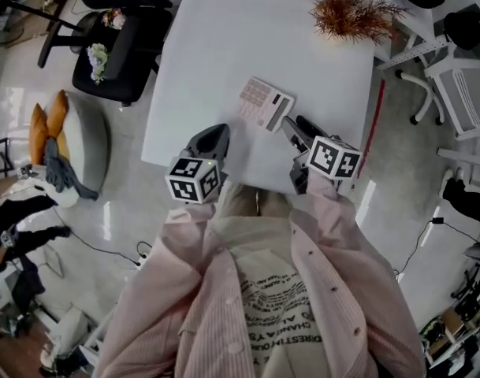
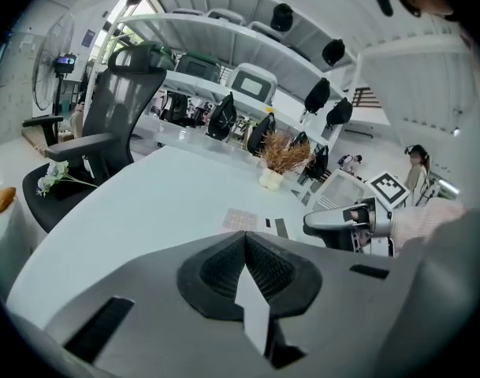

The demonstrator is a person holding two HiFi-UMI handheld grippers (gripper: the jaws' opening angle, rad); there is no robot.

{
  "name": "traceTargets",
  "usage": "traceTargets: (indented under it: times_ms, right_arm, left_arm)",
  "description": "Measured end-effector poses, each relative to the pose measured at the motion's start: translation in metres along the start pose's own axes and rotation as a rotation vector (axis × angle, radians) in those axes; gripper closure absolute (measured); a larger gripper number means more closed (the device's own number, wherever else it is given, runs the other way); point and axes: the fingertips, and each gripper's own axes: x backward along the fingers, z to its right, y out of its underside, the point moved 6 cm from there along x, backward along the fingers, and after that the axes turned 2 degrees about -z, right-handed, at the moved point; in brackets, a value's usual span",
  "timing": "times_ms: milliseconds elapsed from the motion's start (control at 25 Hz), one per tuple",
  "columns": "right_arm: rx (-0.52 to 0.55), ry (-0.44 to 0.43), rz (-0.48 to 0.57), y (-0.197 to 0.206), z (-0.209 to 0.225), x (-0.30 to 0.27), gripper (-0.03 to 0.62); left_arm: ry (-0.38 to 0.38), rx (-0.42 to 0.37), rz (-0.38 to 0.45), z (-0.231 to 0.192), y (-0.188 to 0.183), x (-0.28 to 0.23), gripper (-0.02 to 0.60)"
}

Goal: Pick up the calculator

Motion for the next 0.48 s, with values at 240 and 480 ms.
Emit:
traceTargets:
  times_ms: [240,480]
  right_arm:
    - [-0.039,0.014,-0.009,0.006,0.007,-0.023,0.405]
    - [-0.056,0.016,-0.037,0.01,0.006,-0.043,0.404]
  left_arm:
    - [0.022,0.016,-0.039,-0.01,0.011,-0.017,0.58]
    - [0.043,0.018,-0.057,-0.014,0.014,-0.029,0.58]
